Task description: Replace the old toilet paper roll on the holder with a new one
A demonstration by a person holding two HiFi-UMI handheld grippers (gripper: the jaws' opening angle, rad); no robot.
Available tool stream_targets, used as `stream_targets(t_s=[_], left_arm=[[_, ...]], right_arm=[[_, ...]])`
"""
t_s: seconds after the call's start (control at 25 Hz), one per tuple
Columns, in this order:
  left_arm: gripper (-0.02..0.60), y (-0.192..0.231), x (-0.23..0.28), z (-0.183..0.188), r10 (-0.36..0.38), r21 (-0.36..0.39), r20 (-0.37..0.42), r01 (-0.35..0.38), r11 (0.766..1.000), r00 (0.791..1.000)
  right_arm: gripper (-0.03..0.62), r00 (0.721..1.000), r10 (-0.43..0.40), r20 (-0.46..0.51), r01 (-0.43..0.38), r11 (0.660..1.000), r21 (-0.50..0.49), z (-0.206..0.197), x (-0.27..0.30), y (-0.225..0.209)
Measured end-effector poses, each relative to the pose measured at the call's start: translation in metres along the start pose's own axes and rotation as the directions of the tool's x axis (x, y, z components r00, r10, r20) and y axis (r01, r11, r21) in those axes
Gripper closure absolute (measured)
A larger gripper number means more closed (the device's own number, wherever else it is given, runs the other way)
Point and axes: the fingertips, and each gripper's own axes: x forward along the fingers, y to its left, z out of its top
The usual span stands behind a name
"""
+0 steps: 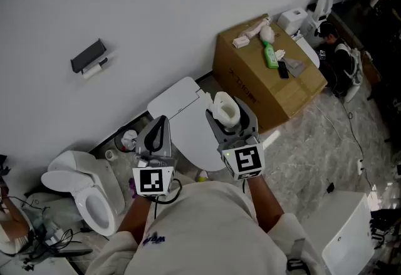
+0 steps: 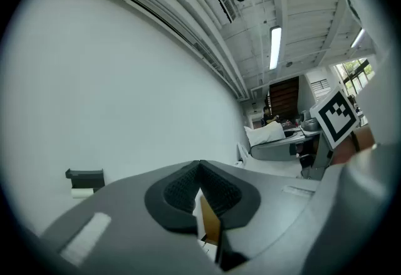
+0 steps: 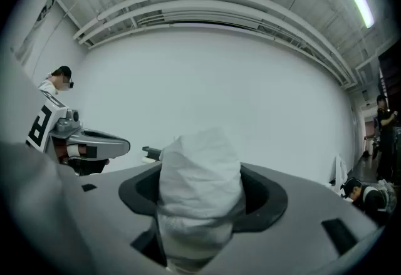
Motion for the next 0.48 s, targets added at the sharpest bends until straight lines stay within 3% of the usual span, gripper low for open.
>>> stream_targets(t_s=[0.48], left_arm=[[0.578, -0.016, 0.020, -0.010, -0.058, 0.052, -0.045, 0.061, 0.997, 0.997]], right_arm=[[0.296, 0.999, -0.032, -0.024, 0.034, 0.997, 0.065, -0.017, -0.012, -0.020]])
